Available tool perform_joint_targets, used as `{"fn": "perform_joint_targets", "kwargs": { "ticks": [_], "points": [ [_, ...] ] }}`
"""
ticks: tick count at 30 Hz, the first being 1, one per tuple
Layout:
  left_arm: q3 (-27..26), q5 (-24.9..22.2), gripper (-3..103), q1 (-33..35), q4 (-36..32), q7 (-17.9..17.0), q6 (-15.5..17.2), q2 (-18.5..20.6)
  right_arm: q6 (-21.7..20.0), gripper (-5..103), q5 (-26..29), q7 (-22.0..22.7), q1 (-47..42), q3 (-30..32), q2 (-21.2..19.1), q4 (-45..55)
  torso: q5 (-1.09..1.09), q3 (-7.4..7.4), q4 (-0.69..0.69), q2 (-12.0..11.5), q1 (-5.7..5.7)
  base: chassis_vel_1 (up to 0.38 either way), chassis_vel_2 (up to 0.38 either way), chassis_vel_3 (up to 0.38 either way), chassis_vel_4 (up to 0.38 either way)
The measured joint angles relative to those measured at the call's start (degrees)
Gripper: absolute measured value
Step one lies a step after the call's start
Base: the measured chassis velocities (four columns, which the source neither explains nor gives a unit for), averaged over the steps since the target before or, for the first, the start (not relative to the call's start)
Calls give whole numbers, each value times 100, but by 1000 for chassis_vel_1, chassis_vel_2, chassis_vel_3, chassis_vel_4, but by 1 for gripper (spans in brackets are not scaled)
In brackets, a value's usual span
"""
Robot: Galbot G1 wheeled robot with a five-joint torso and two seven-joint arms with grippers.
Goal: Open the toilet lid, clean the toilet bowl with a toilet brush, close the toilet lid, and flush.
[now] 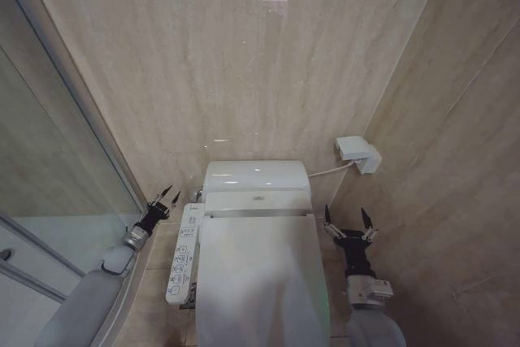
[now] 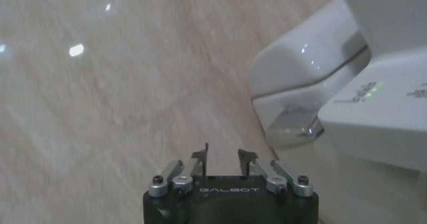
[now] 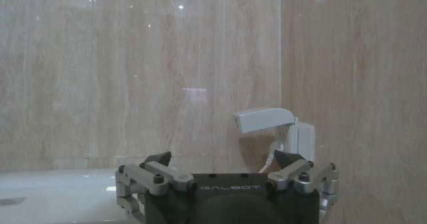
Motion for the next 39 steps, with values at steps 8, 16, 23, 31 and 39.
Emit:
{"fn": "perform_joint_targets", "kwargs": {
  "ticks": [8,16,23,31,39],
  "points": [
    [124,34,29,69,-266,145,-230,129,0,100,0,0,0,0,0,0,0,0,0,0,0,0,0,0,0],
    [486,12,0,-51,-102,320,-409,112,0,100,0,0,0,0,0,0,0,0,-1,0,0,0,0,0,0],
    [648,6,0,-170,168,464,-532,40,0,100,0,0,0,0,0,0,0,0,1,0,-1,0,0,0,0],
    [668,5,0,-147,346,541,-553,-124,0,100,0,0,0,0,0,0,1,-1,2,1,-1,0,0,0,0],
    [708,29,0,-268,560,580,-545,-227,0,100,0,0,0,0,0,0,-1,1,-4,0,0,0,0,0,0]
  ]
}}
